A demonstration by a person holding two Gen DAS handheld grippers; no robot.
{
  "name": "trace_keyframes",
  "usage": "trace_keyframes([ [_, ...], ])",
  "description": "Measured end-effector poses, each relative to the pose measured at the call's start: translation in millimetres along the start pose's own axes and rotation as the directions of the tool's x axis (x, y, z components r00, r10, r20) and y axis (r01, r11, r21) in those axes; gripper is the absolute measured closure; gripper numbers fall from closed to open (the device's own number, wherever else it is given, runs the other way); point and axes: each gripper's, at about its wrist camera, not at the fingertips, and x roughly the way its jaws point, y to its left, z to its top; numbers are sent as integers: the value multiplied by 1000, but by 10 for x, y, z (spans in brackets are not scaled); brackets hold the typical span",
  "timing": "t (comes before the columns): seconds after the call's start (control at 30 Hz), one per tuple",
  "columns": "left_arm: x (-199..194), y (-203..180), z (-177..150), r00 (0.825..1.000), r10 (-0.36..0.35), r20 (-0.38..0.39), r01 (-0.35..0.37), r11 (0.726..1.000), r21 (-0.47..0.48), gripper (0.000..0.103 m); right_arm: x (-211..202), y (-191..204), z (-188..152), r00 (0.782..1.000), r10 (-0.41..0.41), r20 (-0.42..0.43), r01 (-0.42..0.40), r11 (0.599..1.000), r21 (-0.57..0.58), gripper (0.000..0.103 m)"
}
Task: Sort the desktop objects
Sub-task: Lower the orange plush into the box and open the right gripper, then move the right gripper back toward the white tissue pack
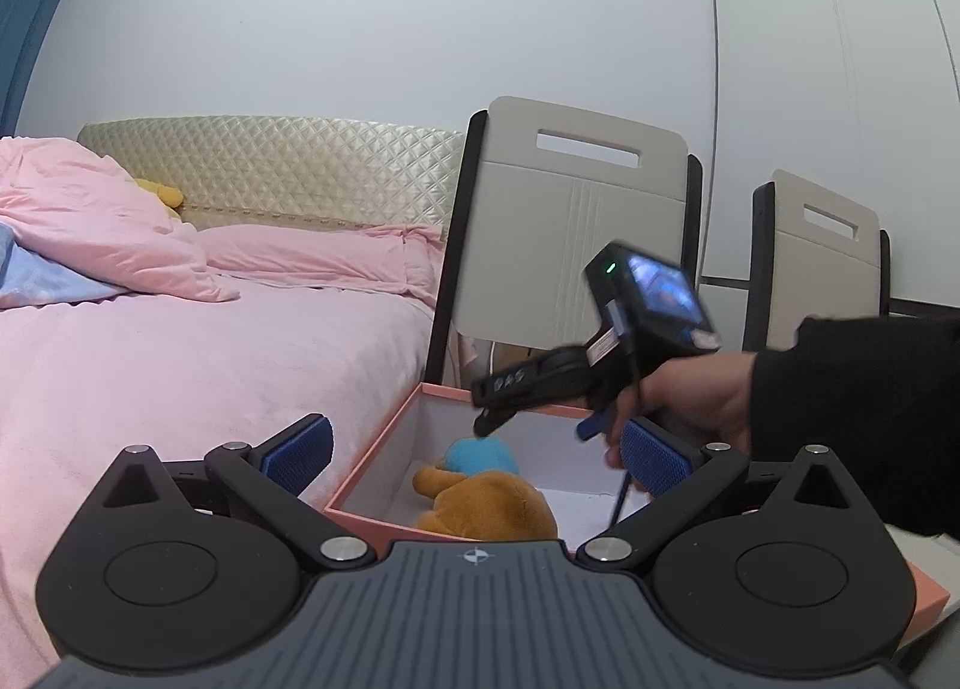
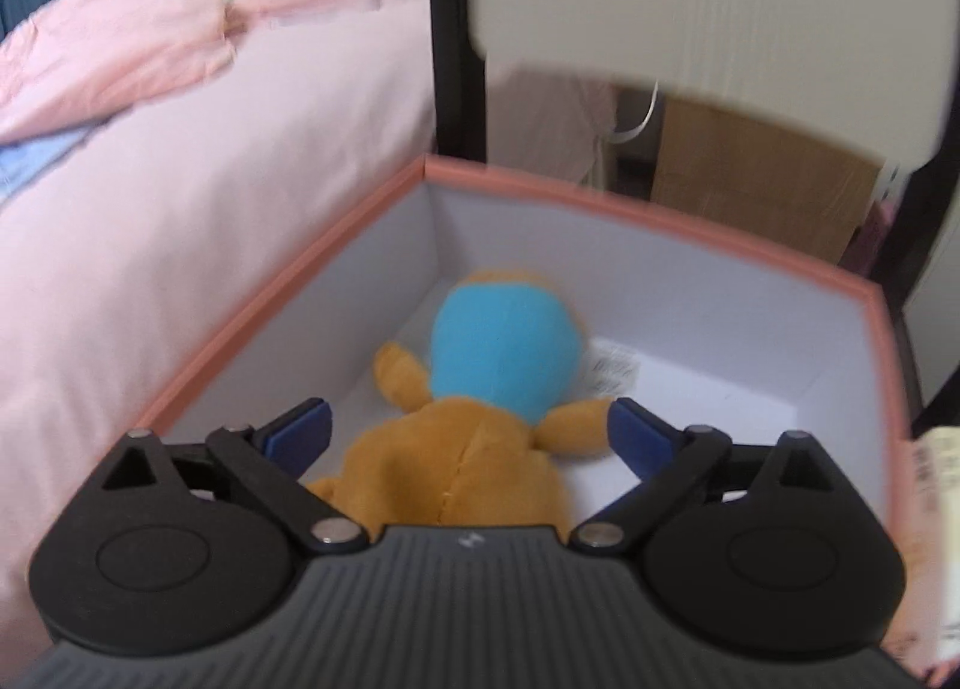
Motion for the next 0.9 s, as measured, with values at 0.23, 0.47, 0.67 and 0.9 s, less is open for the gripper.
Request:
trace_keyframes([
  [0.23, -45, -67, -9, 999, -33, -1, 33, 999, 15, 0, -941, -196, -171, 991, -67, 119, 62, 997, 41, 0],
  [0.47, -38, -100, -34, 999, -43, -7, 43, 999, 26, 0, -1864, -440, -533, 960, -164, 229, 127, 978, 167, 0],
  [0.67, -7, -131, -54, 999, -37, -18, 37, 999, 28, 0, -2373, -455, -1095, 893, -291, 342, 257, 956, 142, 0],
  [0.9, 17, -194, -100, 998, -50, -30, 51, 997, 57, 0, -2520, -488, -1874, 861, -307, 406, 245, 949, 198, 0],
])
